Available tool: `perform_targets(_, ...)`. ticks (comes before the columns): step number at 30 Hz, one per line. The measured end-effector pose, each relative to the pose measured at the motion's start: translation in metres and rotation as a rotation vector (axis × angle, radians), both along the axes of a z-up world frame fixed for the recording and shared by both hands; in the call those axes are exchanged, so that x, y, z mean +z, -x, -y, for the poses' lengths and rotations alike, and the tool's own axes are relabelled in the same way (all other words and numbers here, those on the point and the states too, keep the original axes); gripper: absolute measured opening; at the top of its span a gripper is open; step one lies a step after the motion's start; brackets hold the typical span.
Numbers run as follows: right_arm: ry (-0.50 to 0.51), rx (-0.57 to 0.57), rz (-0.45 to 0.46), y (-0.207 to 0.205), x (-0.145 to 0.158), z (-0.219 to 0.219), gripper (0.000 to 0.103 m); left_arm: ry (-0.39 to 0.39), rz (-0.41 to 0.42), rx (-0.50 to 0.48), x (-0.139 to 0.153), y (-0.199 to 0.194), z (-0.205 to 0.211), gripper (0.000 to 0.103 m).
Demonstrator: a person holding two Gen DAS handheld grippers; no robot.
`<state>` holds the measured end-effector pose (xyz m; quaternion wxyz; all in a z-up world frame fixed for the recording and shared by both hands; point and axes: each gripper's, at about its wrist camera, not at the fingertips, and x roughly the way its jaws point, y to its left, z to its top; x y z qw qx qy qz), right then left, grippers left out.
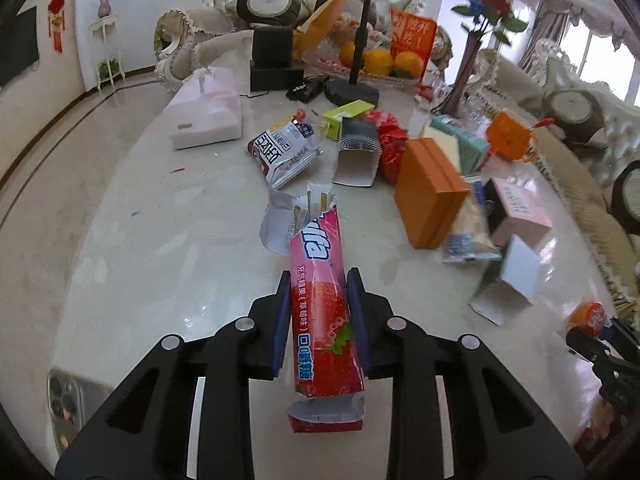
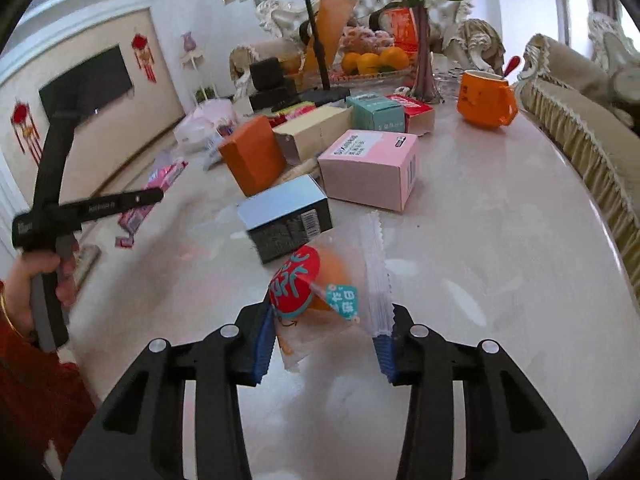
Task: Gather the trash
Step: 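Carry both items over the wastebasket and open both grippers to drop them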
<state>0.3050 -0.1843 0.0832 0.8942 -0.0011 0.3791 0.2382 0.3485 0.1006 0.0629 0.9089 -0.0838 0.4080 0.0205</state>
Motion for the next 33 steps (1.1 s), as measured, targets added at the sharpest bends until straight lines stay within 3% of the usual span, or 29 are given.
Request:
perform_targets(6, -0.098, 0.033, 0.053, 0.069, 0.021, 0.020, 0.040, 0.066, 0.097, -0.072, 0.017, 0.090, 0.008, 0.028)
perform_targets(10, -0.111, 0.048, 0.038, 0.135, 0.020, 0.029, 0.040, 0.076, 0.125, -0.168, 0.020, 0.174, 0.030, 0.028)
perform_targets(15, -0.105, 0.074, -0.059, 0.217, 0.004, 0.033, 0.040, 0.123, 0.060, -0.267, 0.003, 0.262, 0.048, 0.028)
perform_targets(18, -0.076, 0.073, -0.175, 0.236, -0.033, 0.026, 0.040, 0.106, -0.031, -0.340, -0.032, 0.293, 0.073, 0.028)
perform_targets(23, 0.026, 0.071, -0.296, 0.226, -0.102, 0.005, 0.040, 0.096, -0.210, -0.388, -0.117, 0.290, 0.105, 0.028)
perform_targets(27, 0.115, 0.058, -0.366, 0.204, -0.155, -0.009, 0.040, 0.098, -0.335, -0.365, -0.185, 0.269, 0.114, 0.028)
perform_targets(32, 0.133, 0.077, -0.402, 0.194, -0.178, -0.023, 0.042, 0.156, -0.425, -0.342, -0.223, 0.258, 0.117, 0.029)
perform_targets(33, 0.154, 0.075, -0.401, 0.194, -0.180, -0.026, 0.053, 0.164, -0.432, -0.345, -0.226, 0.258, 0.116, 0.038)
